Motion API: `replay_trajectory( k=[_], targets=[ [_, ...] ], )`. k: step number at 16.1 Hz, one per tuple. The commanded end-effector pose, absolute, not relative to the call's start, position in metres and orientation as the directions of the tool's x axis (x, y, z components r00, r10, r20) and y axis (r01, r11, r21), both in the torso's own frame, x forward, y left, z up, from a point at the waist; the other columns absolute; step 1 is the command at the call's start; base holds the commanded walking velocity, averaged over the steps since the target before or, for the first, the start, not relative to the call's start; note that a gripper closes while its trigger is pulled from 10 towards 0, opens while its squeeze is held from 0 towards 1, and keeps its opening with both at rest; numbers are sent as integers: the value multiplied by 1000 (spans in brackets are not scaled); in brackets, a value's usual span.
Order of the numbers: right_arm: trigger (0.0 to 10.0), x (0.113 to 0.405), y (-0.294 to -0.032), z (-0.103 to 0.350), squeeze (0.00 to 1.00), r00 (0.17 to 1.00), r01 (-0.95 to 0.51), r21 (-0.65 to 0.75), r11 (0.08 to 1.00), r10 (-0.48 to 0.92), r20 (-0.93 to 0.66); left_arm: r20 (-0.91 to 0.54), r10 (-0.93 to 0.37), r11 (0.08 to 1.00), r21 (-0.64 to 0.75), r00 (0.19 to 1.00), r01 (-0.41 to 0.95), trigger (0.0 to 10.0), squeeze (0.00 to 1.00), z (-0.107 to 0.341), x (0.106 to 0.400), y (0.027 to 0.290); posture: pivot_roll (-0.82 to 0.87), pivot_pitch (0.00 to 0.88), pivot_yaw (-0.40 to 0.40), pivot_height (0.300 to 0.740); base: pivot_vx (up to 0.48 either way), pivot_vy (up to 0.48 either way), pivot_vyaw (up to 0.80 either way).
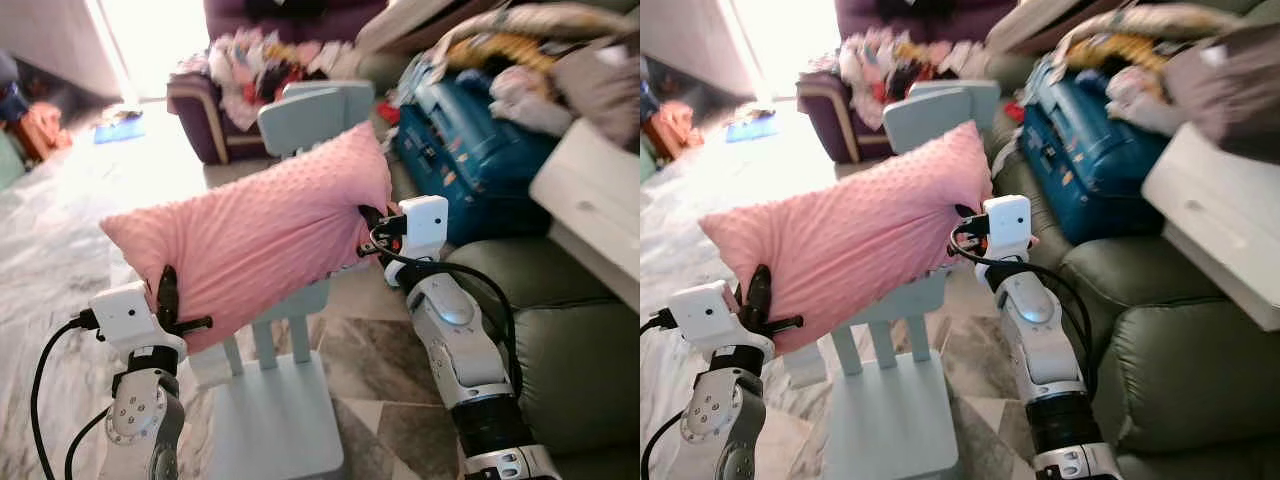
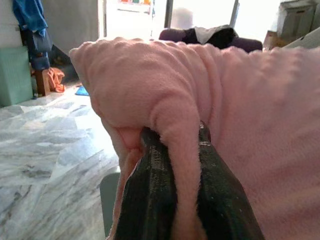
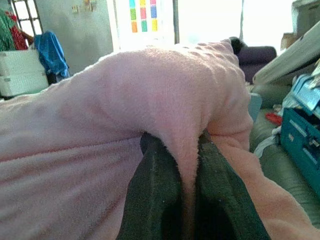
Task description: Move the pillow to the sofa
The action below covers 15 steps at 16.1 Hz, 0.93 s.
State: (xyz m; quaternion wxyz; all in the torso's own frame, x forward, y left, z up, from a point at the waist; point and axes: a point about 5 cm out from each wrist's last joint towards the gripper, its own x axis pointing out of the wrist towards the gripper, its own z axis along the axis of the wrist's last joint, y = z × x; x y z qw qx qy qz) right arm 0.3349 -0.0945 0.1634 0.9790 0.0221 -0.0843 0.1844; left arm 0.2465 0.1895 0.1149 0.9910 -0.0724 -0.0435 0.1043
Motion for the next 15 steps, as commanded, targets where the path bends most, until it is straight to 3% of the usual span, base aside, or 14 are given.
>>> replay_trajectory(
  k=[1, 5, 6, 7, 8, 9, 10, 15],
  targets=[
    [0, 337, -100, 175, 0, 919, -339, 17, 941, 327, 223, 53, 254, 959, -141, 966, -244, 0, 0, 113, 244, 197, -158, 4, 57, 740, 0, 0, 0],
    [0, 336, -100, 173, 0, 916, -353, 22, 935, 341, 211, -40, 316, 935, -157, 948, -319, 275, 0, 101, 241, 202, -160, 10, 46, 740, 0, 0, 0],
    [0, 336, -99, 173, 0, 914, -363, 27, 932, 350, 203, -64, 331, 927, -163, 942, -337, 4784, 0, 98, 241, 203, -162, 16, 41, 740, 0, 0, 0],
    [0, 336, -99, 172, 0, 915, -366, 30, 930, 353, 196, -67, 332, 927, -163, 941, -339, 5255, 0, 97, 240, 203, -162, 21, 36, 740, 0, 0, 0],
    [4471, 335, -99, 170, 0, 915, -368, 30, 929, 357, 187, -72, 335, 926, -160, 939, -343, 10000, 0, 97, 240, 203, -162, 24, 33, 740, 0, 0, 0],
    [8941, 335, -99, 168, 0, 918, -366, 28, 930, 356, 174, -73, 332, 926, -166, 941, -339, 10000, 0, 97, 240, 202, -163, 32, 29, 740, 0, 0, 0],
    [10000, 335, -100, 166, 0, 921, -363, 27, 931, 354, 164, -73, 330, 926, -168, 941, -338, 10000, 0, 97, 239, 201, -163, 35, 26, 740, 0, 0, 0],
    [10000, 332, -100, 161, 0, 924, -365, 35, 930, 358, 135, -85, 356, 912, -183, 931, -366, 10000, 0, 98, 234, 203, -162, 52, 21, 740, 0, 0, 0]
  ],
)
